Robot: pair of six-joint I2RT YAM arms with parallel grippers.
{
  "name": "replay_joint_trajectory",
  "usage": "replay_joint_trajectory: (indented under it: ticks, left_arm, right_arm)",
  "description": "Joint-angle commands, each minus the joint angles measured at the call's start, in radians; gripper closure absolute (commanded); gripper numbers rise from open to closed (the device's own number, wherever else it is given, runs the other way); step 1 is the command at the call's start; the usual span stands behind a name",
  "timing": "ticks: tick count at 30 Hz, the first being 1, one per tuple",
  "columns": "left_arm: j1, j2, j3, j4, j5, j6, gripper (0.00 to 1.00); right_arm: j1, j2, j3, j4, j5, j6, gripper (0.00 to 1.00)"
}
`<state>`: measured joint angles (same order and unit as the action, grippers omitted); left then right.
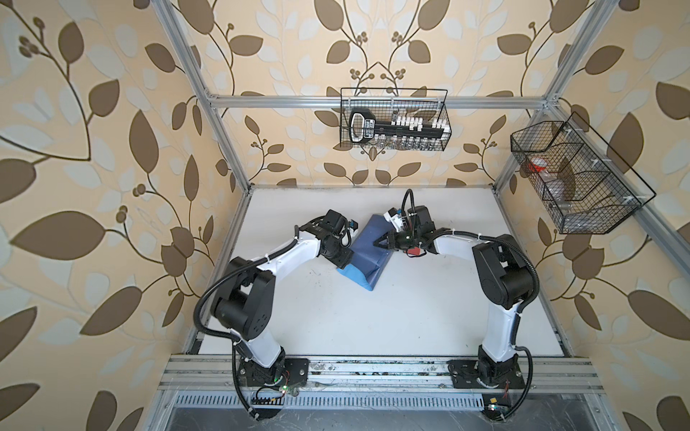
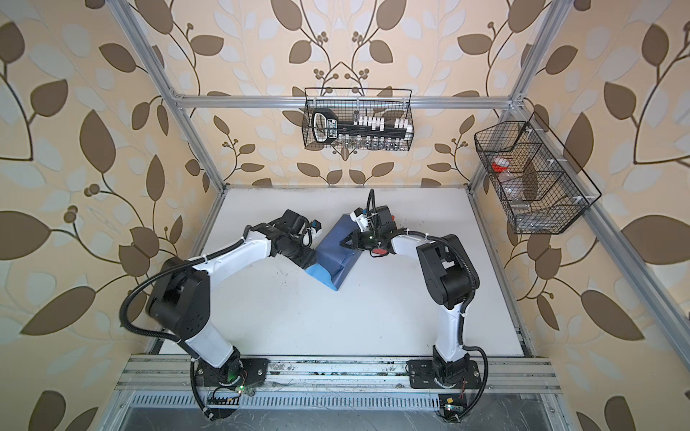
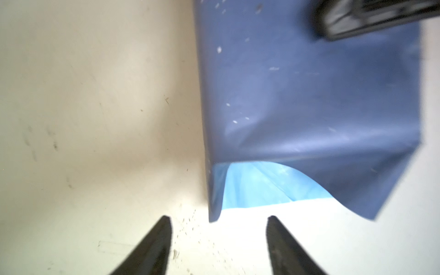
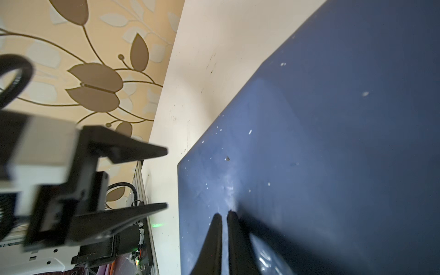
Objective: Wrap a gift box in wrapping paper
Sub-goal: Fold the wrapping paper for the gift box.
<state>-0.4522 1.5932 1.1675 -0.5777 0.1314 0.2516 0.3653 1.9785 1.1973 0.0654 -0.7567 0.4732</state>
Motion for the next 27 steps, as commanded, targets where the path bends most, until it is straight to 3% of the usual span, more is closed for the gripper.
replay_joint_trajectory:
  ticks: [1,3,9,14,20,27]
  left_arm:
    - [-0.001,-0.083,-0.027,-0.015,0.126,0.025,0.74]
    - [-0.001,-0.08,-0.072,0.042,0.162,-0.003,0.99]
    - [-0.002,0.01,-0.11,0.163,0.17,-0.115,1.0]
    - [-0.004,0.026,-0.2,0.356,0.113,-0.296,1.0]
    - [-0.017,0.084,-0.304,0.638,0.111,-0.348,1.0]
    - [-0.01,0.129,-0.304,0.732,0.097,-0.362,1.0]
  right_arm:
    - [0.001,0.027,-0.018,-0.148,0.062,-0.02,0.9]
    - [0.001,0.032,-0.012,-0.152,0.065,-0.023,0.9]
    - [0.009,0.042,0.008,-0.156,0.066,-0.019,0.9]
    - [0.009,0.048,0.008,-0.156,0.066,-0.015,0.9]
    - [0.004,0.049,-0.007,-0.165,0.068,-0.027,0.9]
    - [-0.005,0.033,-0.018,-0.177,0.079,-0.038,0.9]
